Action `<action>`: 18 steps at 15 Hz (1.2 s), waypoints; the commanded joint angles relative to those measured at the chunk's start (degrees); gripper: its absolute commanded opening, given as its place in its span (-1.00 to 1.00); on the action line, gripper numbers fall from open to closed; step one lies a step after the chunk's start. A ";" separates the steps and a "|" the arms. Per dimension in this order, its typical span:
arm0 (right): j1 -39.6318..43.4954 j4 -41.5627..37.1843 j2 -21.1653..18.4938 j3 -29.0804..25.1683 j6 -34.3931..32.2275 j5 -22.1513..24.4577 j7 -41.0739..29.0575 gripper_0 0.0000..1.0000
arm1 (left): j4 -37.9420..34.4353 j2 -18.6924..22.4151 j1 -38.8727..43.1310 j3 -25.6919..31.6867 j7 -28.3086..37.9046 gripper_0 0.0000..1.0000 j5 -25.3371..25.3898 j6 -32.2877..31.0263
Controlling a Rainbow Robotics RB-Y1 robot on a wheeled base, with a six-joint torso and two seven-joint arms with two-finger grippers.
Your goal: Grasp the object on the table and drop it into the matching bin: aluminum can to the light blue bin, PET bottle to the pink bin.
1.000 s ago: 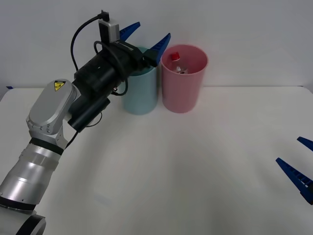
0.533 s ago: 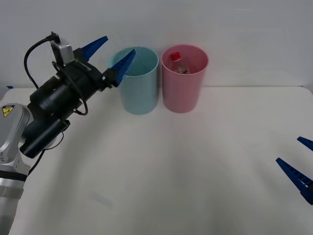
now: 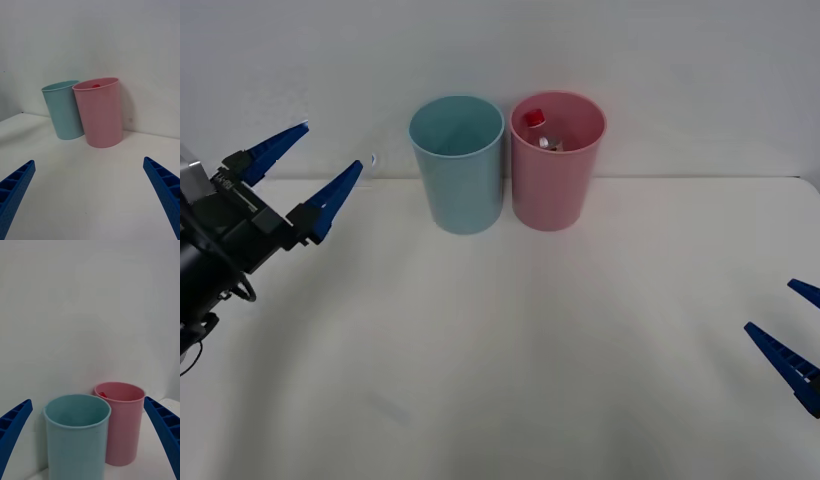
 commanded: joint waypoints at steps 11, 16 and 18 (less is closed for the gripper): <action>0.00 0.00 0.00 0.00 0.00 0.00 0.01 1.00 | -0.56 7.91 19.81 13.05 -6.55 1.00 5.46 -11.29; 0.00 0.00 0.00 0.00 0.00 0.00 0.01 1.00 | -0.56 9.67 25.87 13.49 -7.60 1.00 9.77 -12.26; 0.00 0.00 0.00 0.00 0.00 0.00 0.01 1.00 | -0.56 10.46 26.57 13.40 -7.52 1.00 9.85 -12.26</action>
